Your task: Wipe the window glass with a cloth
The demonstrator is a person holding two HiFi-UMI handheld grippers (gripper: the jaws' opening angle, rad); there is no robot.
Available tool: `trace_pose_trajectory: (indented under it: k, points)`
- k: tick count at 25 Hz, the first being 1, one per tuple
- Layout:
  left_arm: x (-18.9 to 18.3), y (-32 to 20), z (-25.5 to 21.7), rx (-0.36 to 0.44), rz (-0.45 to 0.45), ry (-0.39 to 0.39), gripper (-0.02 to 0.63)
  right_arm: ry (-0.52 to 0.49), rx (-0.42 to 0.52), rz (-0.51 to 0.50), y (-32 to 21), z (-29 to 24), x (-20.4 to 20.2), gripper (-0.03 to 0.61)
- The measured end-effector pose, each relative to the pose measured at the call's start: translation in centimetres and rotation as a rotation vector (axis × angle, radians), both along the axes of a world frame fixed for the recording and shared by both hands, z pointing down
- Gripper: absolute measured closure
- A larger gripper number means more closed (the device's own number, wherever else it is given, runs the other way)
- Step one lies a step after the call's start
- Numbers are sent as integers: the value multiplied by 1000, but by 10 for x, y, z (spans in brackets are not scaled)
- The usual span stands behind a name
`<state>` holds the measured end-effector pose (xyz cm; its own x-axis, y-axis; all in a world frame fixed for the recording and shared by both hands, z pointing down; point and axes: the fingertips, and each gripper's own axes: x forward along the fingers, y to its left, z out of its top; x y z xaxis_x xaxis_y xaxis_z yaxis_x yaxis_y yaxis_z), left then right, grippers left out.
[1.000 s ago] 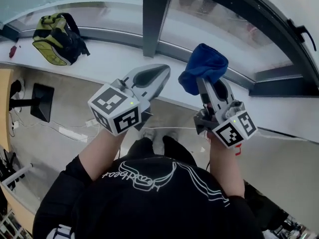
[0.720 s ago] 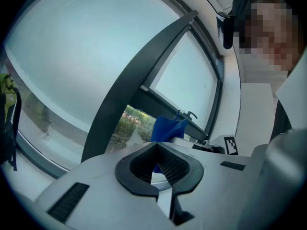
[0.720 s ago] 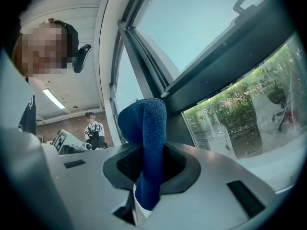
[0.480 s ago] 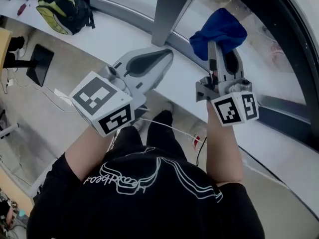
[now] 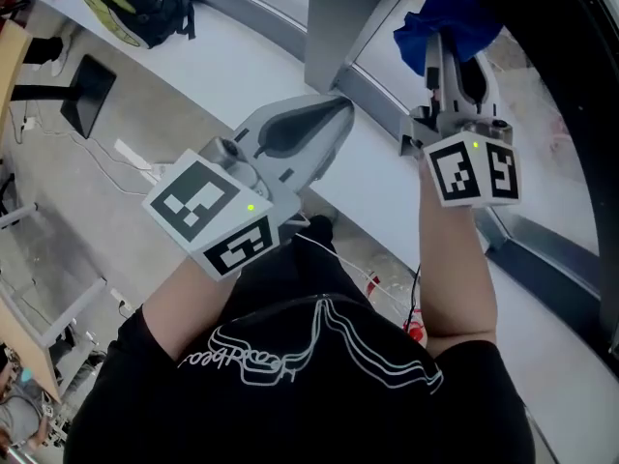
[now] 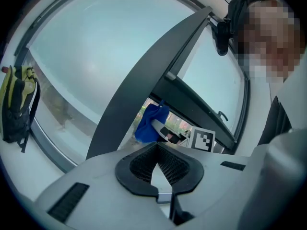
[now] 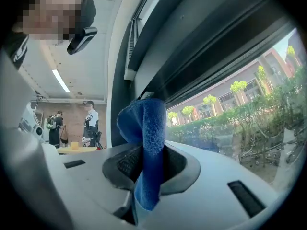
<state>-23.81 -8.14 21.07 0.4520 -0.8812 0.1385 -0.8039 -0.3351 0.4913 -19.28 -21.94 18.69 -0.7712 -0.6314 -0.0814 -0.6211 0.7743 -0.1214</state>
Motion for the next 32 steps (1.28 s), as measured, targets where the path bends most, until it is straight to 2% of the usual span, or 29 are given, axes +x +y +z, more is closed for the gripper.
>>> trace_pose_trajectory:
  k: [4, 7, 14, 21, 32]
  points:
    - [-22, -7, 20, -57, -13, 6, 607, 7, 44, 26, -16, -3, -20, 514]
    - [-29, -12, 30, -79, 10, 15, 607, 18, 71, 61, -23, -3, -28, 514]
    - [-38, -20, 43, -98, 77, 23, 607, 35, 118, 154, -32, -5, -35, 513]
    - [-37, -27, 42, -85, 124, 29, 607, 102, 168, 228, -33, 1, -38, 513]
    - [-22, -28, 56, -104, 144, 6, 607, 123, 165, 306, -38, 18, -2, 513]
